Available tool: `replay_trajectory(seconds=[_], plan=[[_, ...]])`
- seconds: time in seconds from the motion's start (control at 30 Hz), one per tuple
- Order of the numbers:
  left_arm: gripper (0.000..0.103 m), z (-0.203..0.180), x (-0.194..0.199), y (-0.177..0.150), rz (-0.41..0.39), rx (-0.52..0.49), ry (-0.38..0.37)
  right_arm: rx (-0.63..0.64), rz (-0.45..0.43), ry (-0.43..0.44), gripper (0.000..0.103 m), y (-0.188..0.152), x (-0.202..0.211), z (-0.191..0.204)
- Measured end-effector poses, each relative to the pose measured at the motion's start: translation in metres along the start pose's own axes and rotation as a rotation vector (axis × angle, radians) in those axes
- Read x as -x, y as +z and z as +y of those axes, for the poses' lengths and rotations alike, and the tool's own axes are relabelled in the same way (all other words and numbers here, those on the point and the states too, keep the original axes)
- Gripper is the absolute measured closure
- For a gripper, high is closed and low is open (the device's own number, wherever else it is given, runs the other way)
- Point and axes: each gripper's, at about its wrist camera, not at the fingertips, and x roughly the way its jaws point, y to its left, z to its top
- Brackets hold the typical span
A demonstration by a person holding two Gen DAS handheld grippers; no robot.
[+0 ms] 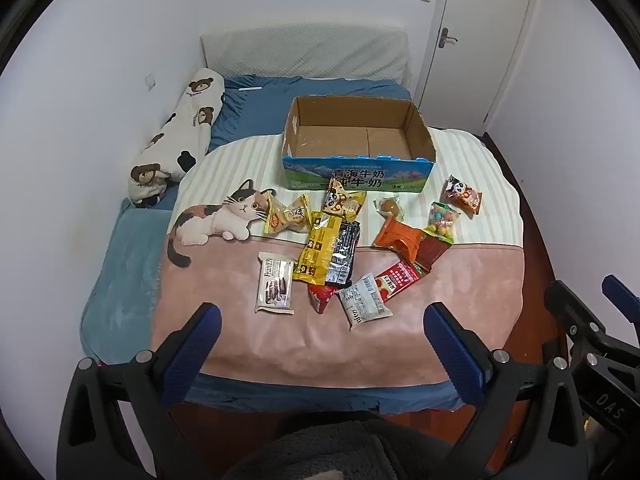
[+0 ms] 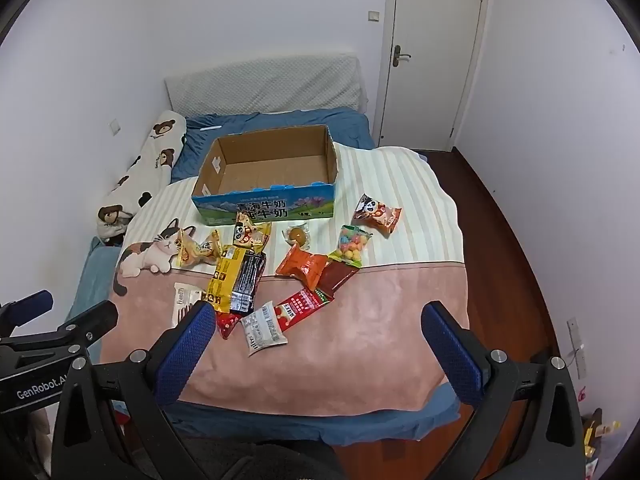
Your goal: Organize snacks
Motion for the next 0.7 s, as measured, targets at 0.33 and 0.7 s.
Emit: replay_trajectory(seconds=[0.33,0.7], plan=[[0.000,-0.002,0.005,0.004,-0.009,-0.006,0.007,0.009,0.001,0.002,0.000,-0.004,0.006,0.006],[0.000,-0.001,0.010,0.000,-0.009,-0.006,0.005,0.006,0.002,0.013,0.000,-0.003,0.005,0.005]])
